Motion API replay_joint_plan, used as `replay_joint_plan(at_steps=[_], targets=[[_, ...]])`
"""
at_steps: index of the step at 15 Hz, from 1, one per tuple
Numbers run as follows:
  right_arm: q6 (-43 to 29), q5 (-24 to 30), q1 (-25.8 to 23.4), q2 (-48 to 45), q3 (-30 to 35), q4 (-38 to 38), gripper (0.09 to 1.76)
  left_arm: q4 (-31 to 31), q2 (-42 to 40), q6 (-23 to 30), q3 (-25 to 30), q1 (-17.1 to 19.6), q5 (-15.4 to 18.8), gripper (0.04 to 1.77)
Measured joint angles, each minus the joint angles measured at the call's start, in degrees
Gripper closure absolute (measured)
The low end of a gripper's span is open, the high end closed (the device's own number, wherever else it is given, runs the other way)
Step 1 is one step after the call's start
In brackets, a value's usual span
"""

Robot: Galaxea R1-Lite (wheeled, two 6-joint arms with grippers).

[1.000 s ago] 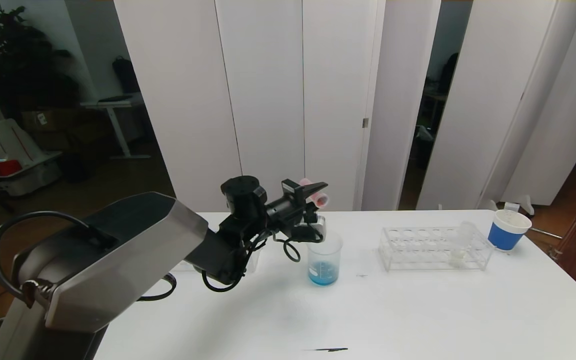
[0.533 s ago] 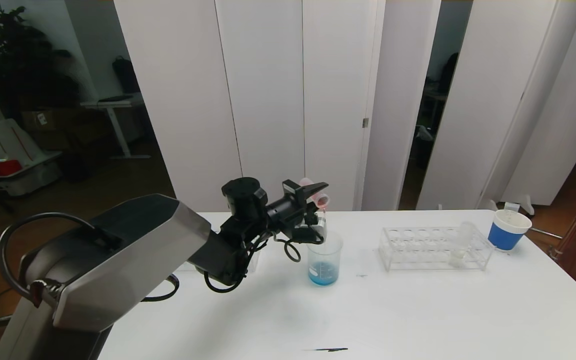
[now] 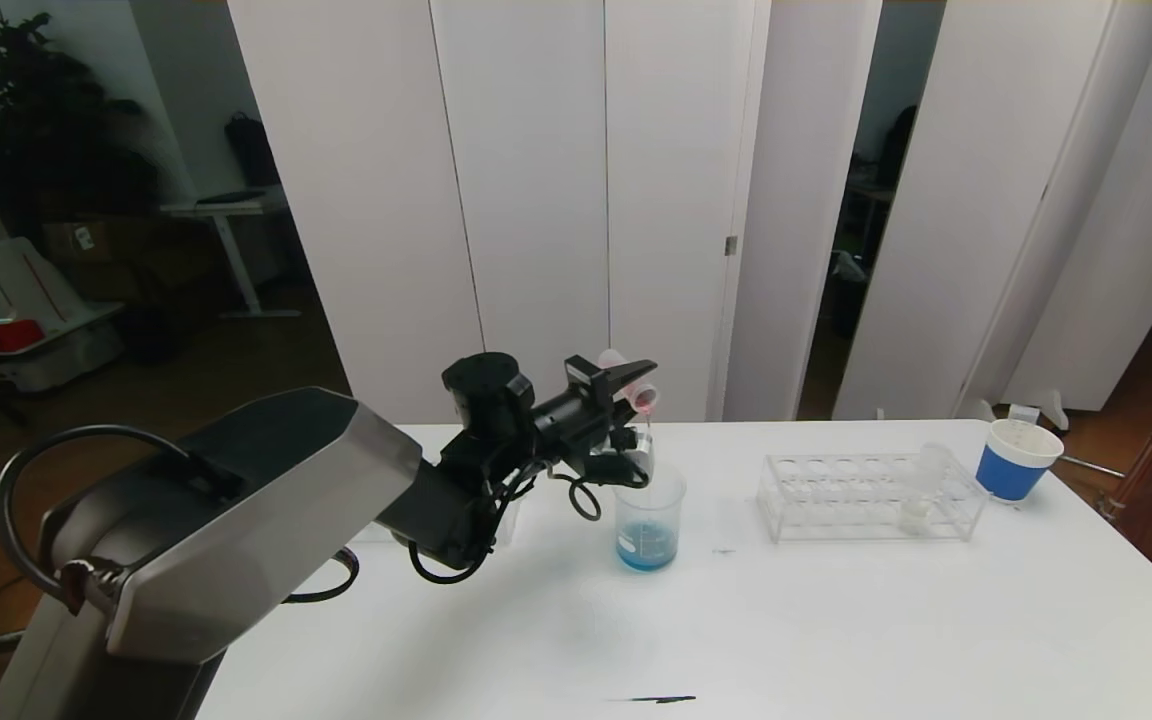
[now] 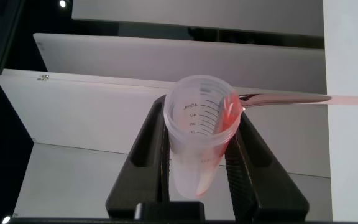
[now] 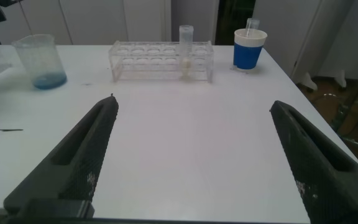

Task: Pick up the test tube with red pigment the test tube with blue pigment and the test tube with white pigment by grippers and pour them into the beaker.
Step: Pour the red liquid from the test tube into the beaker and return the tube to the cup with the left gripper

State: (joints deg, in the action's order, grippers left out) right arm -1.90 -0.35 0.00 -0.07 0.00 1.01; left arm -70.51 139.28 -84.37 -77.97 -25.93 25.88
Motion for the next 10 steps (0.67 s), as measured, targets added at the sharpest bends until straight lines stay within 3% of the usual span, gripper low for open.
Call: replay_joint_plan(at_steps=[10], targets=[[0.0, 0.0, 0.0, 0.0, 0.0, 0.0, 0.1, -1.5, -0.5, -3.4, -0.2, 0.3, 0.0, 1.21]])
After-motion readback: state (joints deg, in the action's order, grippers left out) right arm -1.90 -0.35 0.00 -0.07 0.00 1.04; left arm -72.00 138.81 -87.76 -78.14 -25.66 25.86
